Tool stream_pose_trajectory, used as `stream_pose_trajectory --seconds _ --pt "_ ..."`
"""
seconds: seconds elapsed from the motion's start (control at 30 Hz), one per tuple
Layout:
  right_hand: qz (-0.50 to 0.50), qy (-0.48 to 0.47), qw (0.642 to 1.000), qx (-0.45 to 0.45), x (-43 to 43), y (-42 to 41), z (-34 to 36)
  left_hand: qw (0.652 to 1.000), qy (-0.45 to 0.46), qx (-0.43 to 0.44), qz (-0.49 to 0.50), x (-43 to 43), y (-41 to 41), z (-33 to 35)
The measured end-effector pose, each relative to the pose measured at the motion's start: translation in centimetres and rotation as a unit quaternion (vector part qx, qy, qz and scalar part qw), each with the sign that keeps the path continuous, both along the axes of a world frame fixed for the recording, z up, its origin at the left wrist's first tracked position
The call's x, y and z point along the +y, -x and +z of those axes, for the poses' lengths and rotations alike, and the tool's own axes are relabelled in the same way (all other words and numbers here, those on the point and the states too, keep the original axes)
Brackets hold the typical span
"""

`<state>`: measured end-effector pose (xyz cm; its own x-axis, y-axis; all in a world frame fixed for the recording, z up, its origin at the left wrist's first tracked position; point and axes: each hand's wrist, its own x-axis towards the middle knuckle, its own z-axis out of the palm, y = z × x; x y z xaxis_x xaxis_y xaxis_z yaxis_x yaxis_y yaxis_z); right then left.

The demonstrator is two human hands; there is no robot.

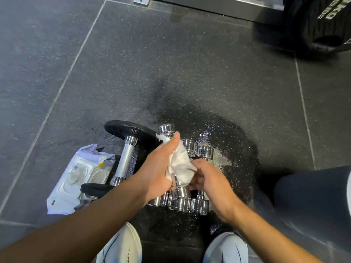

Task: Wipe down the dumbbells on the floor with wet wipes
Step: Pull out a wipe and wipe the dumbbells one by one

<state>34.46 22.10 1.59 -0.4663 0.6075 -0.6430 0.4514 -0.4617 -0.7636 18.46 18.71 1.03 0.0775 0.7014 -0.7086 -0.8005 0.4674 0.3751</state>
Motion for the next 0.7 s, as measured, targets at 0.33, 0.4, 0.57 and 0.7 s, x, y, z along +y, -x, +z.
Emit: stream_pose_trajectory --seconds 0.33,0.4,0.57,0.7 --pt "-0.038 -0.243 0.969 0.003 -4.0 -0.8 -1.8 0.993 -0.006 -0.013 0.117 1.2 -0.2 -0.3" --pt "-0.038 -0.245 0.969 0.021 -3.6 -0.8 -1.5 0.992 -0.004 -0.03 0.123 1.2 -0.1 -0.1" --pt "-0.052 0.052 0.987 0.145 -2.8 -0.6 -0.5 0.992 -0.02 -0.076 0.094 1.2 0.2 0.4" --pt "-0.088 0.311 0.909 0.263 -3.2 0.4 0.3 0.992 -0.047 -0.063 0.095 1.4 0.5 1.0"
